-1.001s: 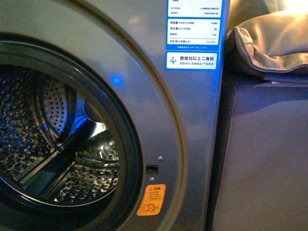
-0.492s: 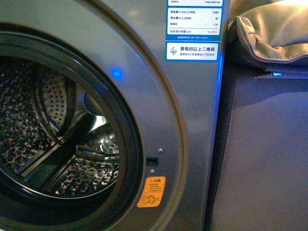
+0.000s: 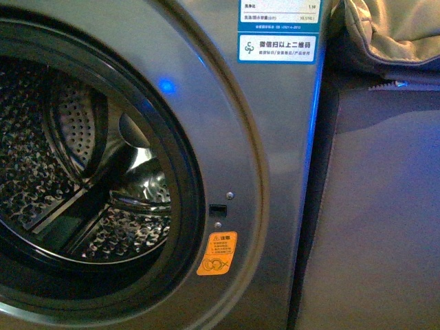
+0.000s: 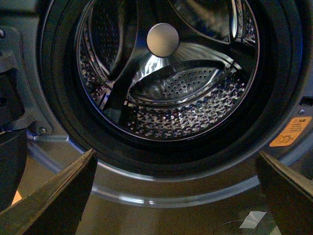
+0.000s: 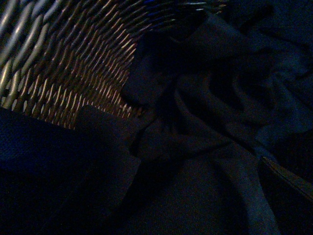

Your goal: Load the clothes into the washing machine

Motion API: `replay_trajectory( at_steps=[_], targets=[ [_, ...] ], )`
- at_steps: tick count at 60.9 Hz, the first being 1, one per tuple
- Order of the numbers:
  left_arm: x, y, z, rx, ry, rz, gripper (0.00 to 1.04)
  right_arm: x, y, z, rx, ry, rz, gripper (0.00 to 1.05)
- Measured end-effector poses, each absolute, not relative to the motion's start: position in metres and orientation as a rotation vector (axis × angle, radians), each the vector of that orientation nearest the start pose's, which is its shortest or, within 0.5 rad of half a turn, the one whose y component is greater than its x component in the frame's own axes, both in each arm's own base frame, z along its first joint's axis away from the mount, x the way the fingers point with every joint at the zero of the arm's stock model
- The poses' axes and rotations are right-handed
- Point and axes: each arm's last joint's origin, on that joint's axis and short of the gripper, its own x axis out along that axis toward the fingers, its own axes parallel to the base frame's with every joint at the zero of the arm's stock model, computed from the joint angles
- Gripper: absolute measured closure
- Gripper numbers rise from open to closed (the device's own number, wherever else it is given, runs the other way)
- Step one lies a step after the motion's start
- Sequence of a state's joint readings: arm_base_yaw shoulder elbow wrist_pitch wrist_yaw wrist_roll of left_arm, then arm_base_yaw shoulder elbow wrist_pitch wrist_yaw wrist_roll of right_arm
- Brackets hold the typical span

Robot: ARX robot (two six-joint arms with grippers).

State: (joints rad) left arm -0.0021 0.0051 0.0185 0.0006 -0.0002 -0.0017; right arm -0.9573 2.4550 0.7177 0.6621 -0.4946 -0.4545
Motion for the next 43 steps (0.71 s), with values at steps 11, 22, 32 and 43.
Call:
replay_trajectory(
  at_steps=[11,22,32,43],
  targets=[
    [0.097,0.000,0.169,-0.002,-0.014,-0.002,0.07,0.186,-0.226,-0.086,0.304,0.889,-0.201,0.07],
    [0.097,0.000,0.169,-0.002,-0.014,-0.002,0.07,0.195,-0.224,-0.102,0.304,0.903,-0.175,0.07],
    [0.097,0.000,0.169,-0.001,-0.014,-0.002,0.07,0.201,-0.227,-0.116,0.312,0.911,-0.163,0.07],
    [0.097,0.000,0.169,-0.002,-0.014,-0.002,0.07,0.203,-0.231,-0.134,0.349,0.925,-0.161,0.07]
  ],
)
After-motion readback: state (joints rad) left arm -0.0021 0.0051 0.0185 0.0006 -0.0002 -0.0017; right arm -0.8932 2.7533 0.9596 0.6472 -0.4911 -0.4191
